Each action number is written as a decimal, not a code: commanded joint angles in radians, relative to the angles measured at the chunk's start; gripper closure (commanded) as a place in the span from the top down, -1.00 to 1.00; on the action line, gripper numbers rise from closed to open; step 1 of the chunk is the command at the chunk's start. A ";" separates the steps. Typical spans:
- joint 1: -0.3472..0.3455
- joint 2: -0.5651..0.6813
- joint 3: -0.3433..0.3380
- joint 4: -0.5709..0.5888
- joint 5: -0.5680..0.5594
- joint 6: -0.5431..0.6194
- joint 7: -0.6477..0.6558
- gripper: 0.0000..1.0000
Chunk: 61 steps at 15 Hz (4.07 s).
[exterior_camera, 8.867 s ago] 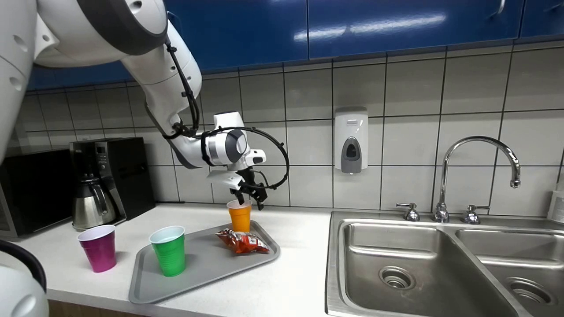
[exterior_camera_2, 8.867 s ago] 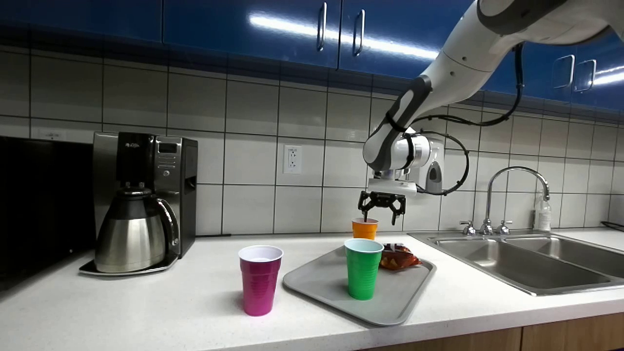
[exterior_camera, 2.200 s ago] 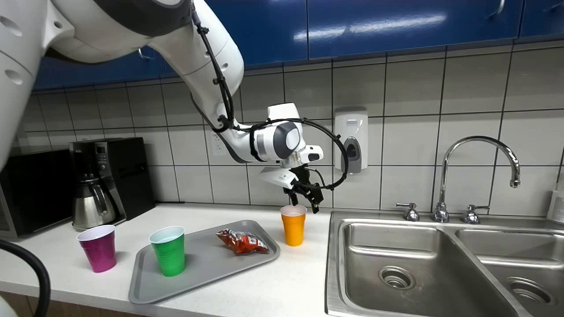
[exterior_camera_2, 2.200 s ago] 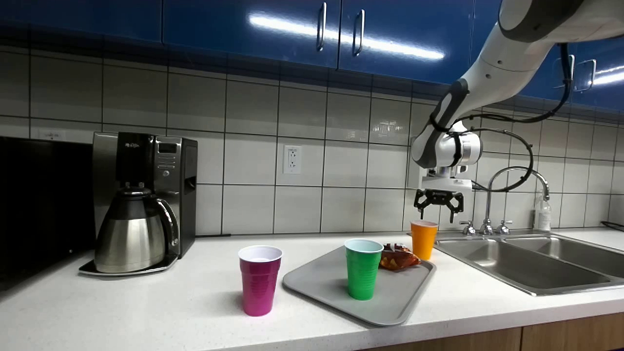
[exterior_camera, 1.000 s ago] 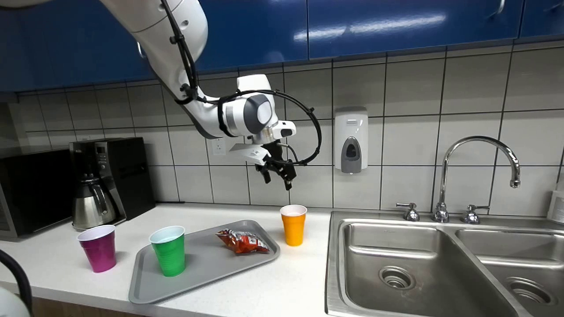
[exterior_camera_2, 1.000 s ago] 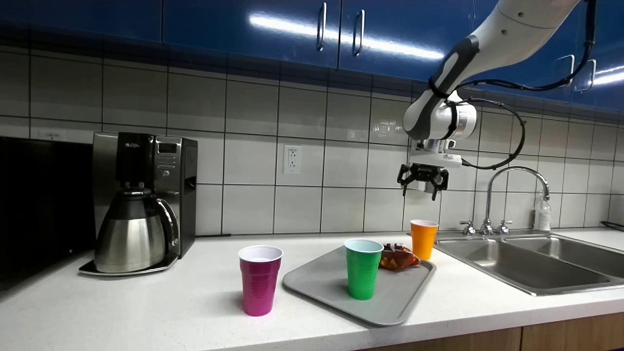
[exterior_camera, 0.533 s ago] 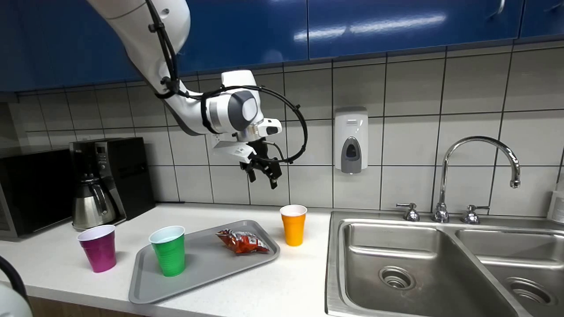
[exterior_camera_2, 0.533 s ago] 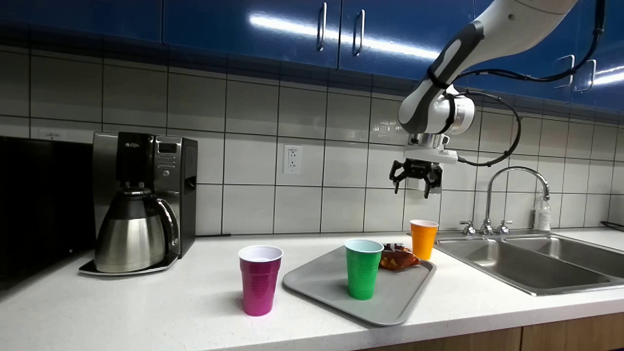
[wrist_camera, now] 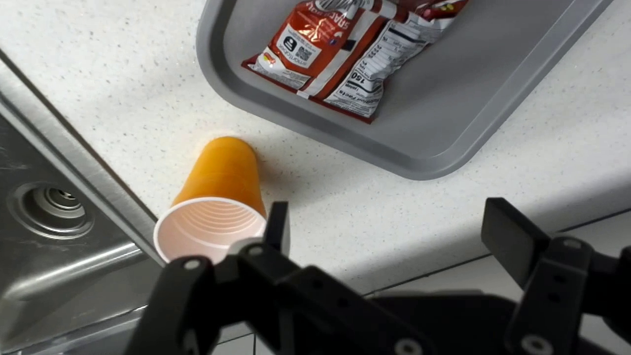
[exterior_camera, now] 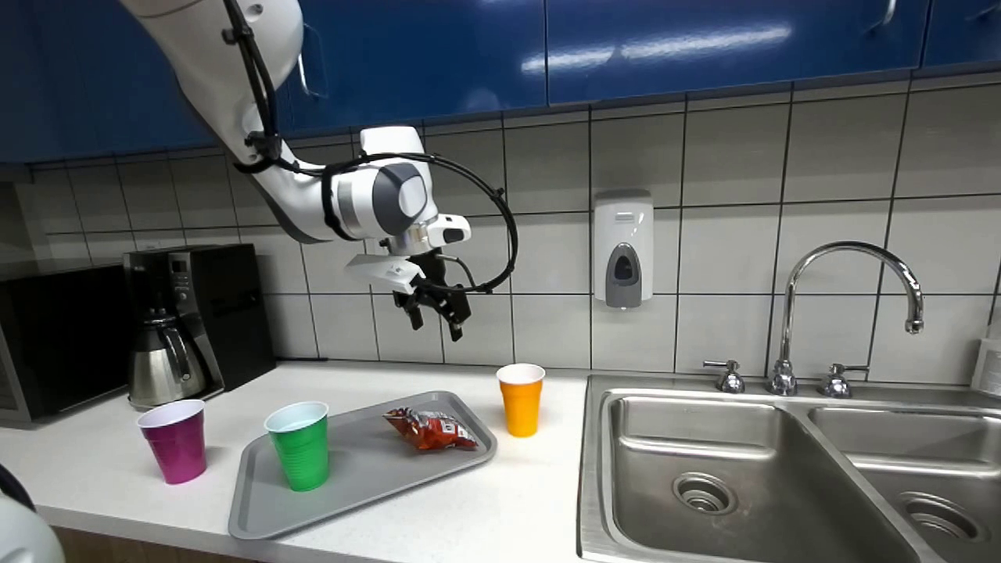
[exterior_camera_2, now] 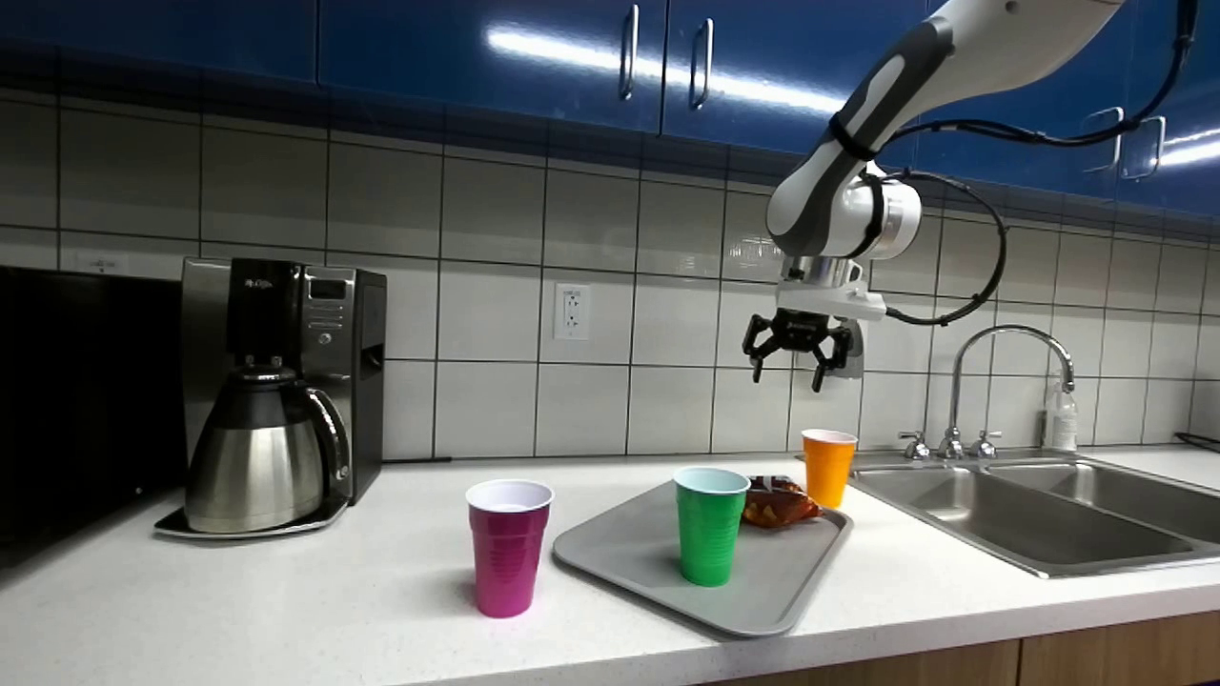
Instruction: Remove the yellow and green cups from the tray
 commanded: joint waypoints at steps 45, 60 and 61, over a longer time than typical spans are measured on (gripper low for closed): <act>0.063 -0.383 0.265 -0.321 -0.010 -0.180 0.129 1.00; 0.080 -0.351 0.274 -0.343 -0.007 -0.195 0.113 1.00; 0.082 -0.349 0.275 -0.344 -0.007 -0.196 0.113 1.00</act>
